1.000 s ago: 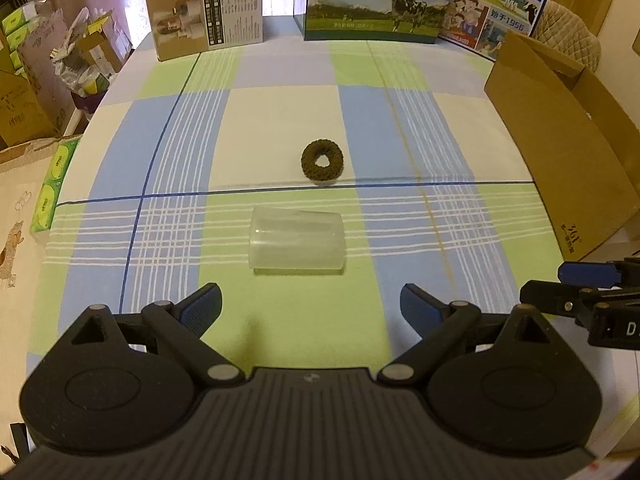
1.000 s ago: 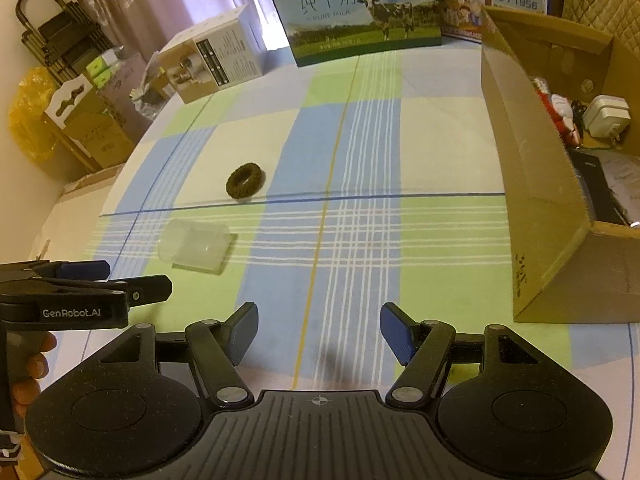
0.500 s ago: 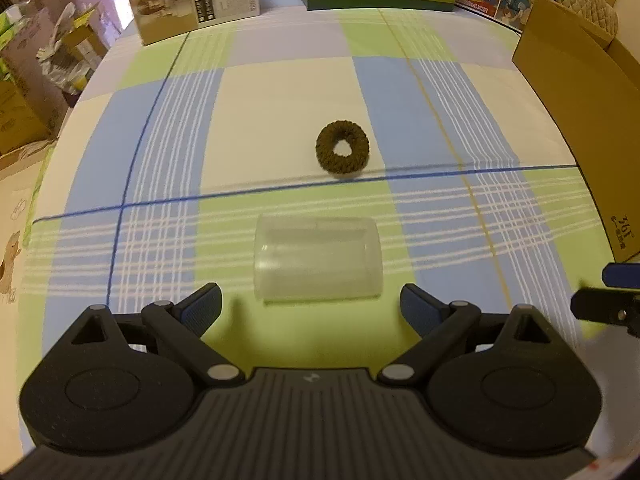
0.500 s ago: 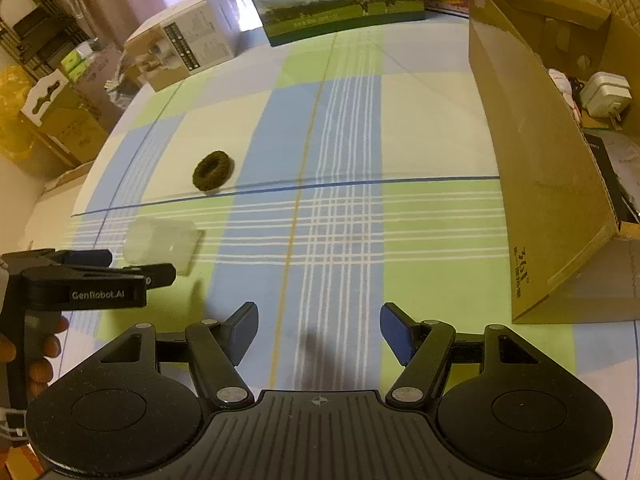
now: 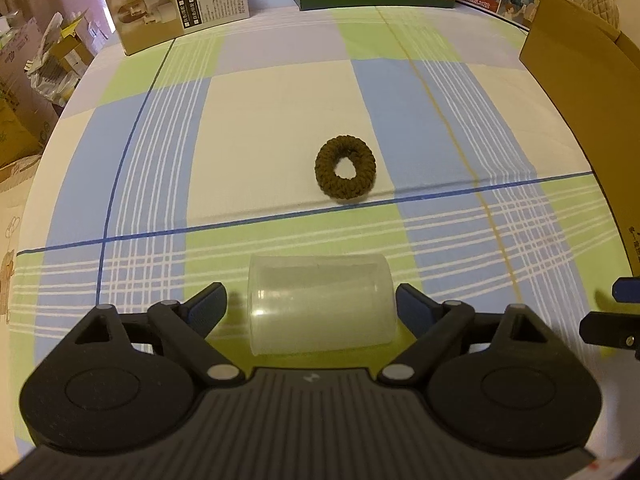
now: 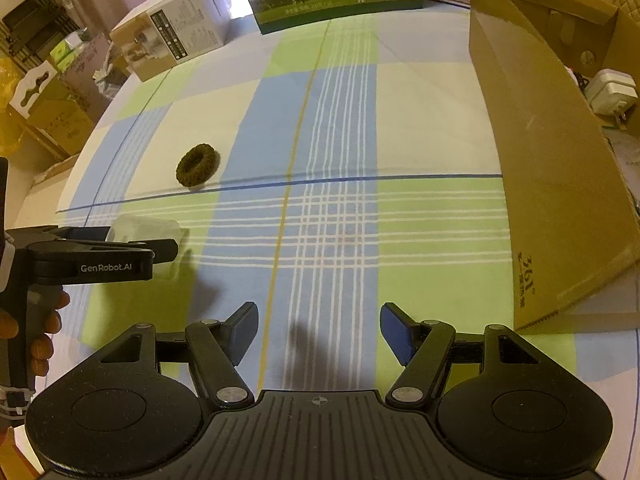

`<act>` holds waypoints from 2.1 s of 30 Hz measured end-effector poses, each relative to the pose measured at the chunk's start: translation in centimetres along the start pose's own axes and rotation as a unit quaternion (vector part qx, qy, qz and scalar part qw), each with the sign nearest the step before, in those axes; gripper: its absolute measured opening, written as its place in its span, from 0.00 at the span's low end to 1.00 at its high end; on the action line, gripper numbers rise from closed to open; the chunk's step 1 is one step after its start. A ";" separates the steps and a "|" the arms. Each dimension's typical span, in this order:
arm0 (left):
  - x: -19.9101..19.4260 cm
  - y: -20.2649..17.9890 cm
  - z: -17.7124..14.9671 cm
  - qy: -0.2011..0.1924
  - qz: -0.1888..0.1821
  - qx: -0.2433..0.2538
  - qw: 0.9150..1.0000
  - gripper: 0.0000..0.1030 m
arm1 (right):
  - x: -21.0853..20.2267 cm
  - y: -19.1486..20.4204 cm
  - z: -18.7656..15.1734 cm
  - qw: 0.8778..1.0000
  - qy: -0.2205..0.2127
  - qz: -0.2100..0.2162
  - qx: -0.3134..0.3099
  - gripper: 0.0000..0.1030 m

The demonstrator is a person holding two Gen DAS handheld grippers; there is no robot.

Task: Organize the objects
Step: 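Grasp the clear plastic cup with the left tool, then grasp the brown fuzzy hair tie with the right tool while the left tool holds the cup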

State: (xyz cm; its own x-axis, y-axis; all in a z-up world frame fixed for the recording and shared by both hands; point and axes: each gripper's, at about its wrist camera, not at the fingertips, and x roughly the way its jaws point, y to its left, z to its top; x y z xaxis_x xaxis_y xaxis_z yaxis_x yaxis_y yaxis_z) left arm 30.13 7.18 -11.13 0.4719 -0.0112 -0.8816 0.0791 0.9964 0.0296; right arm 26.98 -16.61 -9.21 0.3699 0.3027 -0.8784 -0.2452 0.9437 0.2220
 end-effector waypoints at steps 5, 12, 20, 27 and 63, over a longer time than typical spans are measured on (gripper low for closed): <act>0.1 0.3 0.0 -0.003 -0.008 0.005 1.000 0.67 | 0.6 0.7 0.5 1.000 0.002 0.002 -0.014 0.63; -0.1 2.2 -0.4 -0.009 0.014 -0.009 1.000 0.67 | 1.9 2.7 2.0 0.998 -0.009 0.019 -0.051 0.63; -1.4 6.9 -0.4 -0.019 0.056 -0.059 0.996 0.67 | 4.5 6.0 4.8 0.990 -0.051 0.070 -0.114 0.63; -1.7 9.1 -0.3 -0.021 0.070 -0.083 0.994 0.67 | 8.5 9.0 7.2 0.977 -0.069 0.093 -0.180 0.63; -2.0 4.9 -2.1 -0.001 0.026 -0.046 0.999 0.67 | 8.6 8.0 2.3 0.969 -0.051 0.064 -0.234 0.15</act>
State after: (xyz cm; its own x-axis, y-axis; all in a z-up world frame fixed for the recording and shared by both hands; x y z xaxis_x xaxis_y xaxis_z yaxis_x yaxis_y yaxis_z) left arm 27.74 12.23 -10.15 0.4743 0.0403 -0.8794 -0.0258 0.9992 0.0319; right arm 30.26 -6.12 -13.98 0.3908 0.4482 -0.8040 -0.6657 0.7408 0.0894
